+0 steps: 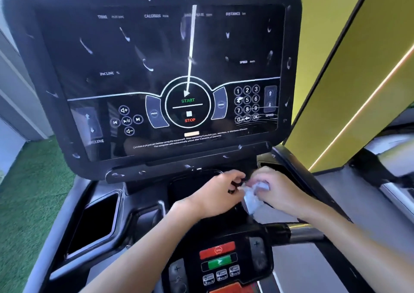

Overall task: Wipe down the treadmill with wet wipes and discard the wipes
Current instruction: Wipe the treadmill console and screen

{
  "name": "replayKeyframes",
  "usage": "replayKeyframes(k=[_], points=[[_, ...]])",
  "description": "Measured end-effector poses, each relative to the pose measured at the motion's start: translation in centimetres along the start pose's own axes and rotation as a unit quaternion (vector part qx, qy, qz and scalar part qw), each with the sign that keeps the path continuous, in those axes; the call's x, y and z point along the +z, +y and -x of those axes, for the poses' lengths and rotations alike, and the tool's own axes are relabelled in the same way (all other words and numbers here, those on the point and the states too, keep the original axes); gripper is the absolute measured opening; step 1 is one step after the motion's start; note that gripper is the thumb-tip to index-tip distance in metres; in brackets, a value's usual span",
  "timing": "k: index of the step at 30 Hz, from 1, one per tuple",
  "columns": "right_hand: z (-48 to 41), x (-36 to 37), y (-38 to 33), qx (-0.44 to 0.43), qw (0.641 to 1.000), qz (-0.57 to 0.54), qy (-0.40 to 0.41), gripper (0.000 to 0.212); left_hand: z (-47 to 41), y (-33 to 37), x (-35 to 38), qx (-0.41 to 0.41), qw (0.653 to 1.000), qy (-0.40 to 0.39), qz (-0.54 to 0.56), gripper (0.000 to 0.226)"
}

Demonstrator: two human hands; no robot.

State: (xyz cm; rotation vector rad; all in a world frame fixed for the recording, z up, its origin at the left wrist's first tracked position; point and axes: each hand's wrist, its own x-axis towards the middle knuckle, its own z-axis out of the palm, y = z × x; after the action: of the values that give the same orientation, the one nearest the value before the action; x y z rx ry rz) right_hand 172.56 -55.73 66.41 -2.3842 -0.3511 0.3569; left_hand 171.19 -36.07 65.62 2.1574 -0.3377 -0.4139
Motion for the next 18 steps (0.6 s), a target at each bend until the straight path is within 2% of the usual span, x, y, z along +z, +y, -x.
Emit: replayKeyframes(k=[2,4,6,9,13,15,18], points=[[0.3,0.3,-0.6,0.007,0.995,-0.092,0.026,0.028,-0.5,1.0,0.3,-0.003,1.0,0.008,0.02,0.029],[0.6,0.5,-0.6,0.02,0.985,-0.167,0.047,0.027,-0.9,1.3,0.4,-0.014,0.999,0.042,-0.005,0.019],[0.6,0.7,0.0,0.037,0.978,-0.198,0.046,0.025,-1.1,1.2,0.5,-0.034,0.997,0.061,-0.035,0.007],[0.0,0.9,1.7,0.043,0.987,-0.146,0.044,0.02,-1.3,0.7,0.8,-0.066,0.993,0.052,-0.088,0.008],[-1.4,1.2,3.7,0.024,0.988,-0.083,0.127,0.02,-1.3,-0.3,1.6,-0.105,0.978,0.021,-0.177,0.035],[-2.3,1.6,4.1,-0.03,0.985,-0.04,0.168,0.017,-1.2,-0.4,1.9,-0.112,0.971,0.013,-0.21,0.046],[-3.9,3.0,4.7,-0.134,0.981,0.028,0.137,0.015,-0.9,-0.1,2.0,-0.118,0.954,0.008,-0.277,0.063]])
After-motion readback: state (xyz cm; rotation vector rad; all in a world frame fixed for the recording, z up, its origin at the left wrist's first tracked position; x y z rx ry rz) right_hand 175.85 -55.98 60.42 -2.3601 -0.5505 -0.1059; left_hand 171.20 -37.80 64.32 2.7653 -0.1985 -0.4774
